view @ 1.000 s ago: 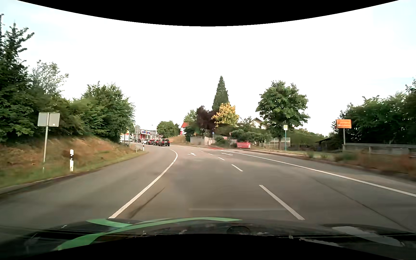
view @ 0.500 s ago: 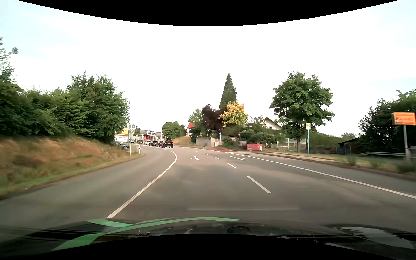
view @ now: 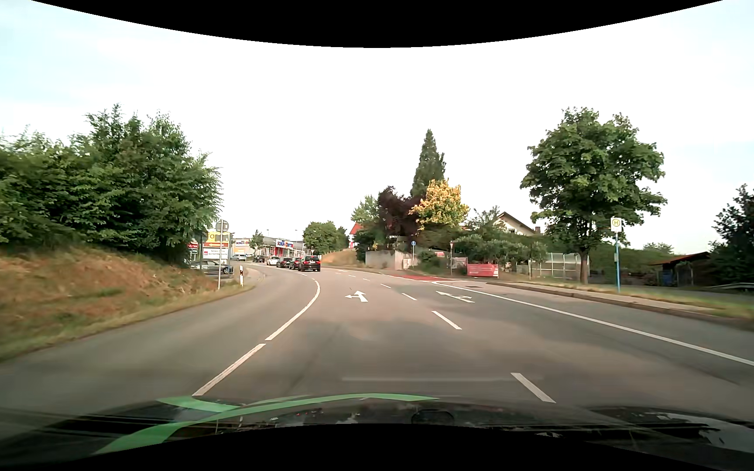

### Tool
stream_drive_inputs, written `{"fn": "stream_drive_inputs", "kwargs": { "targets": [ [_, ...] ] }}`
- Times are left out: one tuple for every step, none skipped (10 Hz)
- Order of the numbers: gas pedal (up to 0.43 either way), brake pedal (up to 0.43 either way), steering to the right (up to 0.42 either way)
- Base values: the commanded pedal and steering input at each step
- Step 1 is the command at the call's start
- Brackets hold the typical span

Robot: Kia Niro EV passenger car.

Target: Follow the waypoints while adhering to traffic rules and regulations

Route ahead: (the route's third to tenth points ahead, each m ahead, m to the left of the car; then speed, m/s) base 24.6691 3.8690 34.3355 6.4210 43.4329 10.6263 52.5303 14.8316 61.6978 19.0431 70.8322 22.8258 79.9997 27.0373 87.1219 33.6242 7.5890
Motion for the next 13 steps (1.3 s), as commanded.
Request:
{"fn": "stream_drive_inputs", "kwargs": {
  "targets": [
    [0.098, 0.0, -0.043],
    [0.098, 0.0, -0.044],
    [0.098, 0.0, -0.043],
    [0.098, 0.0, -0.044],
    [0.098, 0.0, -0.044],
    [0.098, 0.0, -0.044],
    [0.098, 0.0, -0.044],
    [0.098, 0.0, -0.044],
    [0.098, 0.0, -0.044],
    [0.098, 0.0, -0.044],
    [0.098, 0.0, -0.043],
    [0.098, 0.0, -0.042],
    [0.098, 0.0, -0.041]
  ]
}}
